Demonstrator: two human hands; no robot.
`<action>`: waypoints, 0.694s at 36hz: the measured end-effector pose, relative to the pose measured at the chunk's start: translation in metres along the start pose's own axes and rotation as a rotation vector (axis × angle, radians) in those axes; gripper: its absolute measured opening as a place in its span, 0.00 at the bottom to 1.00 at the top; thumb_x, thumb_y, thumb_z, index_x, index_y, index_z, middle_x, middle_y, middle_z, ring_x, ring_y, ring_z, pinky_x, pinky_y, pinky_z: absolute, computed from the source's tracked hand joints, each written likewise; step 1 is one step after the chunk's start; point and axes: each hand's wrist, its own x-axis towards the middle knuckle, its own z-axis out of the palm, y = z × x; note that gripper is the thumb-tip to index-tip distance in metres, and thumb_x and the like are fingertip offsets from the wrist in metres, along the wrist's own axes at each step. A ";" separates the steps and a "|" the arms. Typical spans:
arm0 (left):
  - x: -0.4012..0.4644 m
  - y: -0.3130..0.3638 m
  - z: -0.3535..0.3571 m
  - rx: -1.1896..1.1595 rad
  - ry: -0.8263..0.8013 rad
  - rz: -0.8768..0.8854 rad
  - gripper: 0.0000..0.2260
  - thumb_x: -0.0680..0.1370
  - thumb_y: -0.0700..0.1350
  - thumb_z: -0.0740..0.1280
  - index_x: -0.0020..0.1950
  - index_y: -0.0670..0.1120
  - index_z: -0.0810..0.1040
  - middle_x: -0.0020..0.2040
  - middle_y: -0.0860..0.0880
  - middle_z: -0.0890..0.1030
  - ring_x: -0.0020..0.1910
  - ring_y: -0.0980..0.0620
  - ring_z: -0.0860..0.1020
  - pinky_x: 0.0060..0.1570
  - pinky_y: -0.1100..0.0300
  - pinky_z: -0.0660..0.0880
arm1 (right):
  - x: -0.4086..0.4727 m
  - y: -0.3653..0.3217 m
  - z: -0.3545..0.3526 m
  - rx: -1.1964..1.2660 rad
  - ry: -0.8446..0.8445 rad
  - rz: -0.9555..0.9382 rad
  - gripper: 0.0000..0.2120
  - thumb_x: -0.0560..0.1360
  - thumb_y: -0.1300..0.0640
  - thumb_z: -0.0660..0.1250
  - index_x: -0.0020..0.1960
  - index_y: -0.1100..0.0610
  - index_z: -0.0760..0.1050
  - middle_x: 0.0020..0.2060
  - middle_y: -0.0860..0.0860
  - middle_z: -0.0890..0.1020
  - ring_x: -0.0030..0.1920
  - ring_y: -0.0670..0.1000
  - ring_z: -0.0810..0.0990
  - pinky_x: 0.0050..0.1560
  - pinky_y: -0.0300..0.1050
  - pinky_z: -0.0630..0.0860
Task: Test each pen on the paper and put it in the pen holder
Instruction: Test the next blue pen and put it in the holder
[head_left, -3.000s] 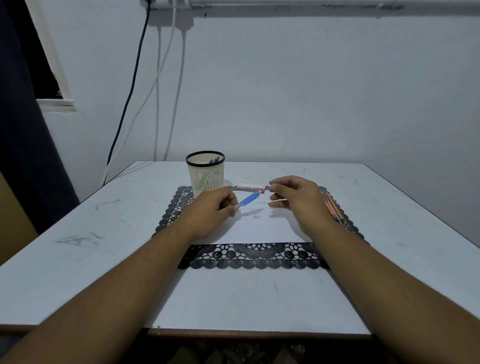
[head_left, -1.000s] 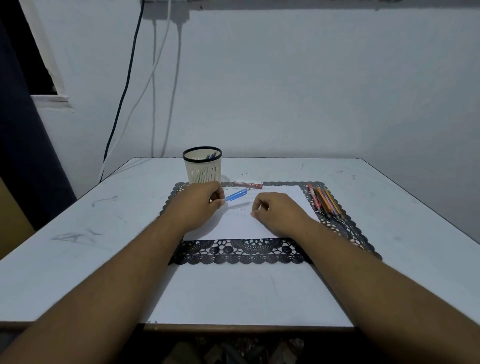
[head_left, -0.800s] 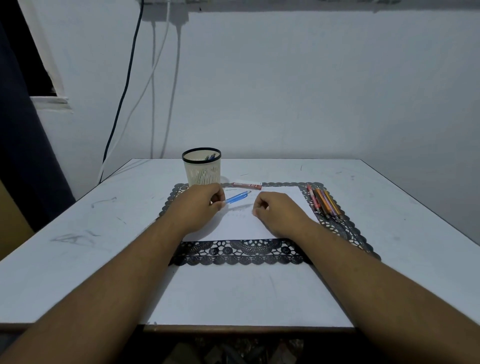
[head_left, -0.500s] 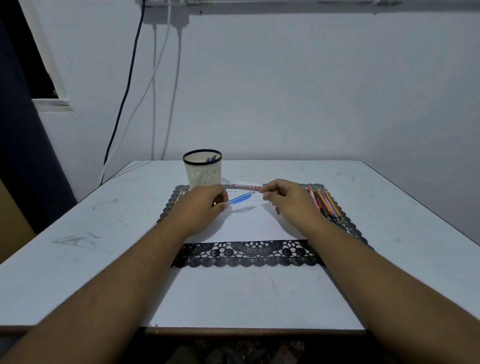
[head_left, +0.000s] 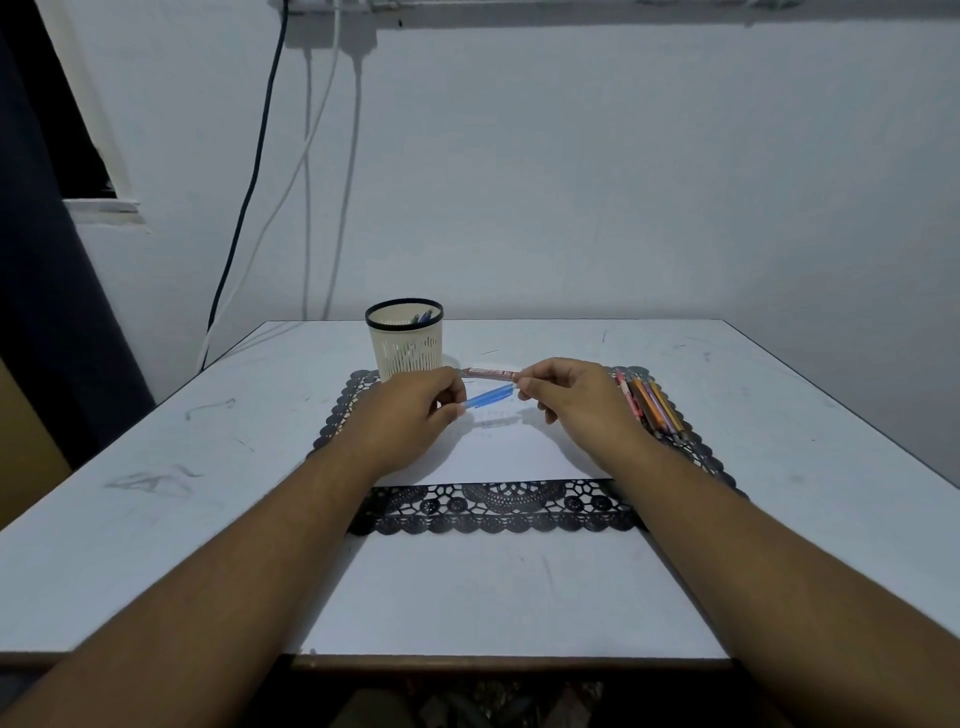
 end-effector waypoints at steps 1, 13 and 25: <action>0.000 0.000 0.000 0.006 0.003 0.006 0.01 0.82 0.50 0.67 0.50 0.55 0.77 0.44 0.59 0.80 0.44 0.56 0.77 0.46 0.52 0.76 | 0.000 0.000 0.000 -0.007 -0.007 -0.002 0.04 0.79 0.61 0.72 0.51 0.59 0.85 0.39 0.49 0.86 0.33 0.39 0.76 0.38 0.39 0.75; -0.001 0.011 0.009 -0.216 0.077 0.073 0.02 0.81 0.46 0.70 0.50 0.53 0.78 0.41 0.57 0.79 0.42 0.58 0.76 0.37 0.69 0.67 | -0.002 -0.003 0.009 0.181 -0.068 0.042 0.04 0.77 0.62 0.74 0.49 0.56 0.87 0.40 0.49 0.83 0.39 0.44 0.76 0.38 0.39 0.75; 0.000 0.021 0.009 -0.385 0.105 0.023 0.06 0.79 0.43 0.73 0.56 0.50 0.84 0.43 0.56 0.84 0.39 0.66 0.77 0.40 0.74 0.69 | 0.005 -0.033 0.023 0.680 0.038 0.064 0.05 0.86 0.58 0.61 0.55 0.56 0.75 0.45 0.54 0.86 0.45 0.54 0.85 0.48 0.48 0.83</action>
